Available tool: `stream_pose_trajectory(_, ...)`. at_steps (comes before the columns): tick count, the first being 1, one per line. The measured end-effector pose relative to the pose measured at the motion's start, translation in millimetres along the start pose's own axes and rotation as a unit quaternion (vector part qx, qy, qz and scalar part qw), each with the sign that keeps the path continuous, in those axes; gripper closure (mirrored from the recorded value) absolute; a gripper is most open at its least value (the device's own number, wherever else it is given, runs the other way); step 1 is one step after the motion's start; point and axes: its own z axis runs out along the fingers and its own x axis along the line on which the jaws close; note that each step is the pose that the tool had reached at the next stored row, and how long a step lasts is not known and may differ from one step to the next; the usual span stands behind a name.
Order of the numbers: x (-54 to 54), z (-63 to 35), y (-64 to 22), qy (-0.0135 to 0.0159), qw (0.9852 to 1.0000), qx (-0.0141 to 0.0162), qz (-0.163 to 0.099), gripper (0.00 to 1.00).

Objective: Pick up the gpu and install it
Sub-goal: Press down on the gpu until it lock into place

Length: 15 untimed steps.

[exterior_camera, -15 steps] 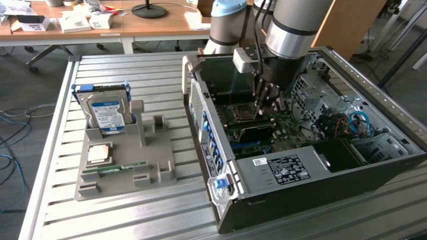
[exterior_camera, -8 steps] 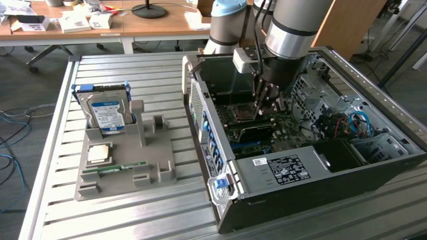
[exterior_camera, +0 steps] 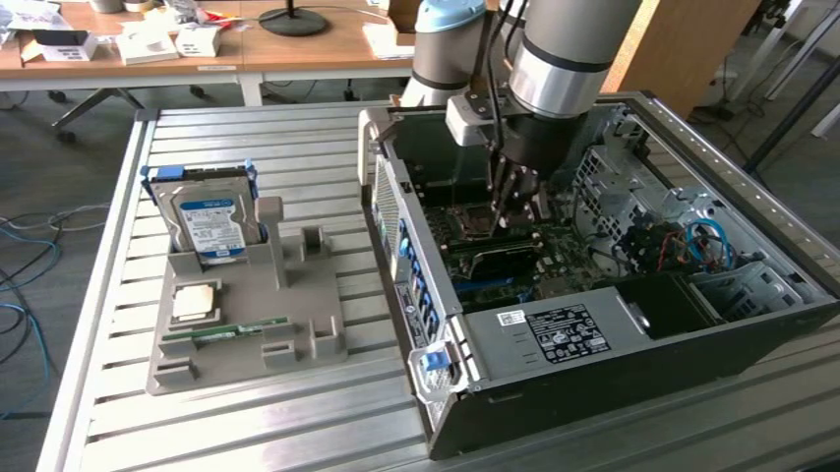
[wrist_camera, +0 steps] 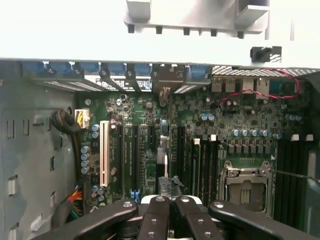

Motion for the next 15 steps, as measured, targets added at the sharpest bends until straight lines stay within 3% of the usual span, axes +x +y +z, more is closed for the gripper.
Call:
stream_pose_trajectory(4,0.2,4.9,0.2,-0.0001,1.0000,0.0000,0.000,0.89)
stream_pose_trajectory(15,-5.4,6.0,1.5,0.0000,1.0000,0.0000,0.000,0.89)
